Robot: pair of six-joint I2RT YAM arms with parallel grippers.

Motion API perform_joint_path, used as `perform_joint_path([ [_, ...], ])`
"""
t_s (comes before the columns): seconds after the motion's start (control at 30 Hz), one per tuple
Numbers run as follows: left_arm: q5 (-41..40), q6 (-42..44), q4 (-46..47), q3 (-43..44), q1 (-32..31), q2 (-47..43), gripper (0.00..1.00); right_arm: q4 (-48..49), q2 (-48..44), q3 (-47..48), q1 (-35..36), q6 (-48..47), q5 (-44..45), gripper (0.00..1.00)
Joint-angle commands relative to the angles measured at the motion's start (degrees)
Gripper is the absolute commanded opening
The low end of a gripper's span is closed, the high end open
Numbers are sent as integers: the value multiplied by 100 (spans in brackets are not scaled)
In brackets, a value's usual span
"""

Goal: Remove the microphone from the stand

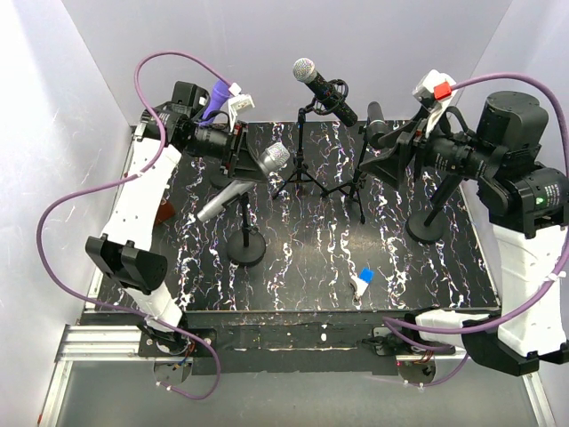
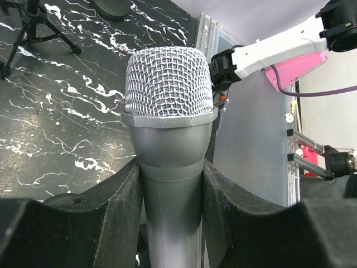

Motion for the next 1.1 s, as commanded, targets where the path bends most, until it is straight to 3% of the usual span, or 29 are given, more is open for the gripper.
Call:
perform_joint_path([
  [0.0, -53, 470, -40, 56, 1, -432, 8, 131, -74, -73, 183, -75, -41, 76],
  [0.07, -263, 610, 4, -138, 10, -520, 51, 175, -135, -257, 253, -84, -49, 76],
  [0.17, -825, 340, 494, -183, 10, -651, 73, 228, -144, -390, 359, -58, -84, 76],
  [0.27, -1851, 119, 856, 54, 10, -713, 86, 246, -100, -381, 438, -14, -111, 76],
  [0.43, -2830, 645, 112, 792, 1, -600, 88, 281, -118, -530, 719, -268, -128, 74],
  [0.53, -2831, 1005, -600, 1135, 10, -468, 89, 517, -162, -715, 1105, -392, 301, 79],
  [0.7, -2770, 1024, -708, 908, -69, -502, 87, 807, 23, -698, 2115, -778, 1372, 87],
  [0.9, -2673, 769, -716, 802, -131, -371, 75, 2678, -433, -1944, 2837, -700, 1979, 86],
  [1.07, -2611, 804, -848, 723, -183, -406, 66, 2768, -250, -2227, 3259, -393, 2341, 83],
])
